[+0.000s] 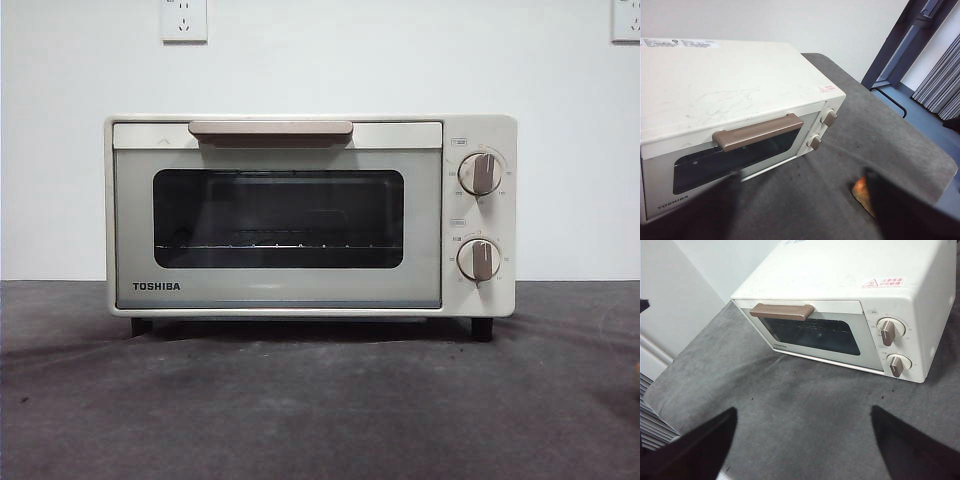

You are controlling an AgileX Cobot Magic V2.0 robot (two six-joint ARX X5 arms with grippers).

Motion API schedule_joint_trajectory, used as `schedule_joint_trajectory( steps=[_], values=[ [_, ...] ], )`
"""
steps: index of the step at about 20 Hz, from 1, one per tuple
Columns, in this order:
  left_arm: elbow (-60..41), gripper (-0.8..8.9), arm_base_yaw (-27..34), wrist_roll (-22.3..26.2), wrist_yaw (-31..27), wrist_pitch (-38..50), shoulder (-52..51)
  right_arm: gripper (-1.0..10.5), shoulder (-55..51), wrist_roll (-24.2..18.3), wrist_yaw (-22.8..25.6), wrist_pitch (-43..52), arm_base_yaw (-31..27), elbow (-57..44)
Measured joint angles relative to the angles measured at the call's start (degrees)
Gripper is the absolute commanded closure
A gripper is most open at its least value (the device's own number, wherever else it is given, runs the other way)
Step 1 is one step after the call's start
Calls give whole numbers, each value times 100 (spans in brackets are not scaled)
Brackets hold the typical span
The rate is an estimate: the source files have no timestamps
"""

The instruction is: The left arm flap open the oven, the right arm pick bread and place it into oven, the left arm flap close the oven

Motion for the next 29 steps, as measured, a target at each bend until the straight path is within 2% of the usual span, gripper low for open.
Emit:
schedule_joint_trajectory(
  steps=[5, 7, 12, 15, 19, 25, 29],
  values=[
    [2, 310, 0, 2, 0, 0, 2, 454, 0, -2, 24, -129, 0, 0],
    [2, 313, 0, 2, 0, 0, 2, 453, 4, -2, 214, -299, 4, 0],
    [0, 313, 0, 2, 0, 0, 2, 453, 260, -13, 1333, -1211, 4, 4],
    [0, 313, 0, 2, 0, 2, 9, 453, 564, -24, 1661, -1582, 11, 2],
    [2, 313, -33, 2, 2, 15, 39, 453, 909, -39, 1823, -1578, 118, -133],
    [0, 313, -39, 2, 0, 15, 39, 453, 1794, 35, 2107, -868, 520, -1250],
    [2, 313, -39, 2, 0, 22, 39, 453, 2601, 175, 2597, -378, 708, -1255]
  ],
)
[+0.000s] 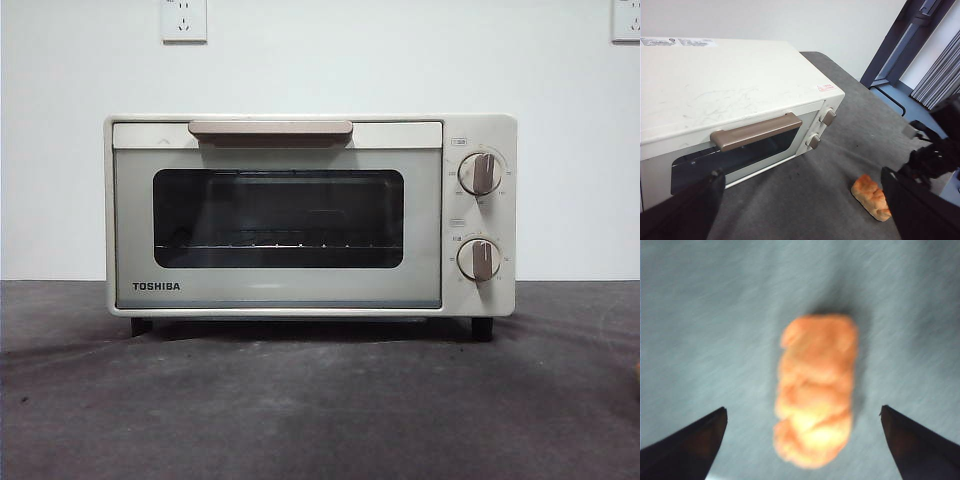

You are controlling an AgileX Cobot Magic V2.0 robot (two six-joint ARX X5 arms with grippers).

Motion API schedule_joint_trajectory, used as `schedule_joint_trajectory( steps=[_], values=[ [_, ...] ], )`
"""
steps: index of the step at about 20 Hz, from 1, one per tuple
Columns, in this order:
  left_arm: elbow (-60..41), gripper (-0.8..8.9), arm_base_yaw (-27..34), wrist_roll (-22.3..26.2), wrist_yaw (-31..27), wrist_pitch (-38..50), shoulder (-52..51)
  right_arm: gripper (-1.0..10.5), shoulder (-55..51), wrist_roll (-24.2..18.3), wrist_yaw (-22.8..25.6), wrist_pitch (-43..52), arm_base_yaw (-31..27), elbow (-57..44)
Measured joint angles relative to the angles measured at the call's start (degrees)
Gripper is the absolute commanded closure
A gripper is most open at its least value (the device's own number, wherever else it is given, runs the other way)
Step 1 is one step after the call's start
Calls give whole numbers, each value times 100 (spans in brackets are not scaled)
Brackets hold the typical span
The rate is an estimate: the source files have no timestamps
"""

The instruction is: The left arm flap open the oven, the right arm pick bread and place it into oven, the left arm flap close the oven

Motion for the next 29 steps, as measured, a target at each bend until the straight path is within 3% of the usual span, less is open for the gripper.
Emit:
schedule_joint_trajectory(
  steps=[8, 10, 13, 17, 21, 26, 29],
  values=[
    [0, 313, 0, 0, 0, 0, -66, 471, 1556, 44, 120, 728, 127, 0],
    [-2, 313, 0, 0, 0, 2, -66, 567, 1731, 42, 120, 730, 131, 0],
    [-2, 313, 0, 9, 0, -11, -37, 894, 1871, 35, 105, 730, 133, 2],
    [111, 333, -31, 90, 2, -295, 345, 914, 1648, 17, 87, 426, 138, 229],
    [857, 458, -258, 201, 2, -894, 1484, 914, 752, 17, -247, -48, 136, 850],
    [2164, 742, -557, 634, -92, -1757, 3226, 914, -695, 72, -1069, -133, 138, 920],
    [2765, 797, -739, 990, -249, -1740, 4081, 914, -1497, 249, -1294, -127, 138, 920]
  ],
)
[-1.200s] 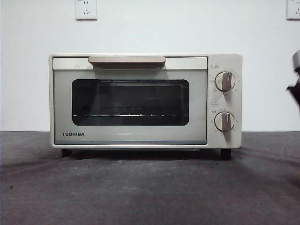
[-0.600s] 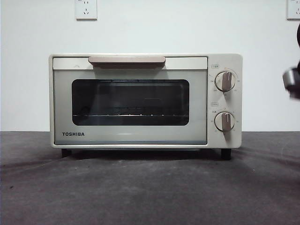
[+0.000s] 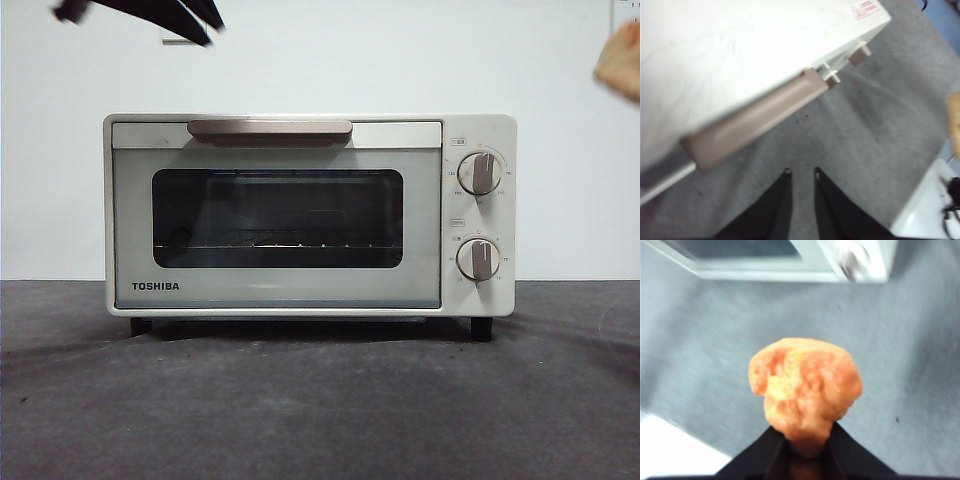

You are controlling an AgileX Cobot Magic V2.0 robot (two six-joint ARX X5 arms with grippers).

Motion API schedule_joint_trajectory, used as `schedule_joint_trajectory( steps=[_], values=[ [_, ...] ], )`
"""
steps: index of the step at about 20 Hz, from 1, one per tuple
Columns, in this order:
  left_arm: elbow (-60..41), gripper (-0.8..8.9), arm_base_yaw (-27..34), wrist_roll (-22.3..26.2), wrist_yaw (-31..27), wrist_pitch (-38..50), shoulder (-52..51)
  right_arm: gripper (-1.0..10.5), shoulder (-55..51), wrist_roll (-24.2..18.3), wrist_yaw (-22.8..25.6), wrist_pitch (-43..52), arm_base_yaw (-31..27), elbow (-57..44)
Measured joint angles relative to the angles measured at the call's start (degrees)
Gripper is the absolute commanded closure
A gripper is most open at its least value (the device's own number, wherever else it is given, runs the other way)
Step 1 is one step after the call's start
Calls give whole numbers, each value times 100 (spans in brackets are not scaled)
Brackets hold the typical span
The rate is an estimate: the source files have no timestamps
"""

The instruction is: The left arm flap open the oven, the right arm pick bread and place it into oven, the left arm flap close the oven

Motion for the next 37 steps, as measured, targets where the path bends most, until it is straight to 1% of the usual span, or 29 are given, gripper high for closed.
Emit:
schedule_joint_trajectory(
  steps=[1, 4, 7, 14, 20, 24, 30, 33, 37],
  values=[
    [103, 797, -46, 164, -37, 63, 186, 914, -195, 61, -4, 26, 0, 0],
    [155, 797, -212, 678, -455, 365, 595, 914, -758, 256, -4, 125, 0, 0],
    [155, 797, -267, 927, -592, 730, 695, 914, -1134, 341, -4, 125, 0, 0],
    [157, 797, -278, 1034, -612, 800, 942, 914, -1322, 503, -7, 125, 0, 0],
    [184, 797, -313, 1095, -726, 831, 1080, 914, -1322, 505, -4, 127, 0, 0],
    [245, 797, -337, 1126, -721, 562, 1078, 914, -1322, 507, -4, 188, 4, 0],
    [264, 797, -533, 1139, -667, -168, 1025, 914, -1322, 507, -4, 201, 9, 0],
    [216, 797, -734, 1139, -898, -232, 977, 914, -1322, 505, -4, 201, 11, 0],
    [-188, 797, -940, 1156, -1169, -144, 691, 914, -1322, 503, -4, 201, 9, 0]
  ],
)
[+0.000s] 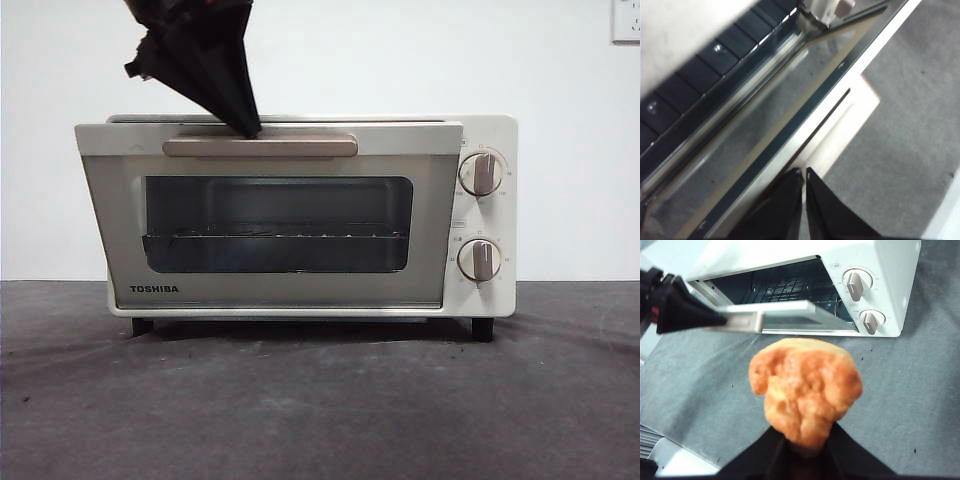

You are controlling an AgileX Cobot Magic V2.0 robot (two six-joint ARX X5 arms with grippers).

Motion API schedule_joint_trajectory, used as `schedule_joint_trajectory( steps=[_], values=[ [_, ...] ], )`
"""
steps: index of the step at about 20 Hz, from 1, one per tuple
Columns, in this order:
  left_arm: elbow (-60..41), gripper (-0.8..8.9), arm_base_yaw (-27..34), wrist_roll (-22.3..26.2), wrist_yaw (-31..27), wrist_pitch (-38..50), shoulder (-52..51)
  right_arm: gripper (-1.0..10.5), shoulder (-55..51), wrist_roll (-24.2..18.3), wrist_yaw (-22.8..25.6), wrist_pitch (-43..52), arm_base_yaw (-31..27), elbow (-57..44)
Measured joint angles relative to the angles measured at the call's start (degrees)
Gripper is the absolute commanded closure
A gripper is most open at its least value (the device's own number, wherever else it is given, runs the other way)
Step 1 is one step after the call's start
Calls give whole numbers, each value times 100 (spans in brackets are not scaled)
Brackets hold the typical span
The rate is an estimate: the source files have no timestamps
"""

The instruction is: The left arm flap open the oven, the right arm pick bread and place it into oven, the left arm flap close the oven

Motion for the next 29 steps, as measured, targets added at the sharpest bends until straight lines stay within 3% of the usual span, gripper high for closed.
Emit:
schedule_joint_trajectory(
  steps=[6, 10, 20, 29],
  values=[
    [-1123, 797, -205, -116, -87, 728, -614, 914, 0, -2, 9, 2, 0, 0],
    [-1794, 797, -398, -538, -74, 1161, -861, 914, 0, -13, 9, 31, 0, 0],
    [-2695, 797, -844, -1261, -420, 1696, -1016, 914, 0, -138, 63, 157, 0, 0],
    [-2859, 797, -1040, -1528, -518, 1821, -1019, 914, 0, -267, 168, 160, 4, 0]
  ],
)
